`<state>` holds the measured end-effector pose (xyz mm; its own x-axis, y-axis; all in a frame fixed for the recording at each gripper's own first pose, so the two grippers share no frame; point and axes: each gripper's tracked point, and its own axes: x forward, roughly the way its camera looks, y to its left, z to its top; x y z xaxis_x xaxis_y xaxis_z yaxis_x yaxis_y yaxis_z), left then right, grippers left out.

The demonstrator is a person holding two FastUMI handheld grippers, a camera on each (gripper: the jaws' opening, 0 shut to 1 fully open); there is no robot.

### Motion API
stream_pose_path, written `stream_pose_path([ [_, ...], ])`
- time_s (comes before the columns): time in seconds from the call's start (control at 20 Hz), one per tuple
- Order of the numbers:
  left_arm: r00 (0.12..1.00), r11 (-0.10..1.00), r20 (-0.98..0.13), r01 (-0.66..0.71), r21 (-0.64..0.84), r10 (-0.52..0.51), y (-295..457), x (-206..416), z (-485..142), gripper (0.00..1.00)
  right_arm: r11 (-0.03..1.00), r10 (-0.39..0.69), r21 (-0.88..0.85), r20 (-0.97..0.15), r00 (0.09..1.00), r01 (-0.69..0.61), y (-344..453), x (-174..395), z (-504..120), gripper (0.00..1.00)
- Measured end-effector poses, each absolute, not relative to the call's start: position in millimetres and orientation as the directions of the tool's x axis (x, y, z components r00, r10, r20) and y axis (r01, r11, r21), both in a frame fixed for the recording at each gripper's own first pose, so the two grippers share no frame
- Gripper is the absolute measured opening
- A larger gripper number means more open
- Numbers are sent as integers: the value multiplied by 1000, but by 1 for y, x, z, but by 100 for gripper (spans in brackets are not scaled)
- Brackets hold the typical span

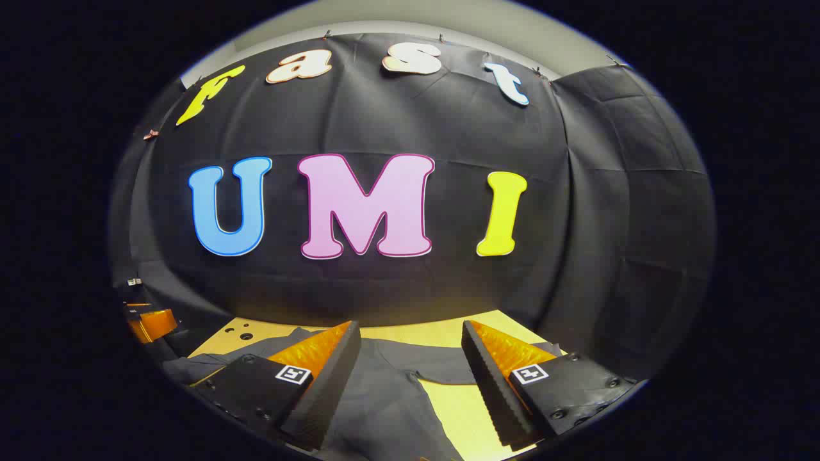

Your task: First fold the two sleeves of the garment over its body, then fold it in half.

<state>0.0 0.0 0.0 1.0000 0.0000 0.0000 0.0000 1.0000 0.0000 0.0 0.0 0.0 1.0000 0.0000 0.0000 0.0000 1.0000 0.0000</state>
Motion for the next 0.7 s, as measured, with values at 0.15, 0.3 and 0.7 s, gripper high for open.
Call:
stream_pose_path([
  [0.15, 1000, 1000, -5, -7, 6, 7, 1, 7, -1, 96, 1000, 2, 3, -23, 1000, -2, 2, 9, -7, 98],
  [0.3, 1000, 1000, -11, -10, 15, 10, 1, 11, -1, 96, 1000, 12, -1, -41, 999, -12, 5, 17, -13, 98],
  [0.7, 999, 999, -8, -44, 22, 44, 5, 17, 1, 96, 1000, 3, 11, -115, 993, -1, -6, 37, -34, 98],
])
